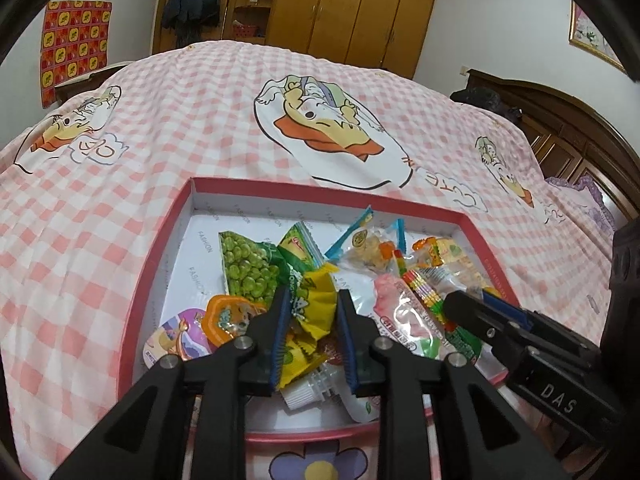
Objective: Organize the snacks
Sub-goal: 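Open both tools releasing the yellow candy and clear pack into the box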
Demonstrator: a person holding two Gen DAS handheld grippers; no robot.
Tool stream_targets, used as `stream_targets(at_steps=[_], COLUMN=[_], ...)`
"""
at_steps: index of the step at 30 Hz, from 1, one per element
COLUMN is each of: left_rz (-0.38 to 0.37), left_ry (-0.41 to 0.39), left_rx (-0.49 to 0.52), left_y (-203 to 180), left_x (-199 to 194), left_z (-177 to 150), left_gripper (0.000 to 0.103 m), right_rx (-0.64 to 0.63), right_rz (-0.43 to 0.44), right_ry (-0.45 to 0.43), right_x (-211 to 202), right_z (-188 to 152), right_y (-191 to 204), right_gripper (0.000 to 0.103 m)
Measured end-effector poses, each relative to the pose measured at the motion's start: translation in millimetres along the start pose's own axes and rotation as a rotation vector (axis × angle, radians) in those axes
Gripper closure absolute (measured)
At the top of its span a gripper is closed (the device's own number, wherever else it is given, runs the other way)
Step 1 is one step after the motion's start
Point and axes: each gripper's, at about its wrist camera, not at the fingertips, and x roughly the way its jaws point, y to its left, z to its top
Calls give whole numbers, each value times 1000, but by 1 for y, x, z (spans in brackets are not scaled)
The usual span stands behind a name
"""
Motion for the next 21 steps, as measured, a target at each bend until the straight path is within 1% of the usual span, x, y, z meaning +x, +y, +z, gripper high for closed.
stream_targets(at_steps=[3, 6, 7, 11, 12, 13, 14, 15, 16, 17, 18, 19, 20, 21], left_rz=[34, 57, 57, 43, 37, 29, 25, 58, 80, 81, 78, 70, 60, 54], left_ry=[-2, -2, -2, -3, -3, -3, 0, 5, -1, -13, -21, -29, -41, -57], left_rx=[14, 34, 35, 25, 26, 32, 37, 42, 42, 39, 37, 39, 43, 49], left_y=[-4, -9, -9, -7, -7, -8, -9, -10, -10, -9, -8, -7, -5, -4], left_x=[-1, 0, 0, 0, 0, 0, -1, -1, -4, -8, -13, -20, -27, -35], left_z=[0, -1, 0, 0, 0, 0, 0, 1, 1, 1, 2, 2, 1, 0], left_gripper=[73, 70, 69, 68, 64, 48, 38, 31, 27, 25, 17, 12, 11, 10], right_rx=[6, 13, 15, 15, 14, 9, 4, -1, -6, -13, -20, -26, -26, -25], right_rz=[2, -8, -12, -12, -11, -10, -13, -21, -41, -51, -57, -78, -94, -99], right_ry=[6, 15, 23, 31, 32, 36, 38, 38, 35, 32, 26, 11, -1, -16], right_x=[1, 3, 4, 6, 6, 7, 7, 6, 5, 4, 3, -1, -4, -9], right_z=[0, 0, 0, 0, 0, 0, 0, 0, 1, 1, 1, 2, 2, 2], right_y=[-2, -3, -4, -4, -4, -4, -3, -1, -1, 2, 4, 5, 6, 8], right_gripper=[67, 62, 60, 59, 58, 56, 55, 55, 55, 54, 54, 49, 40, 36])
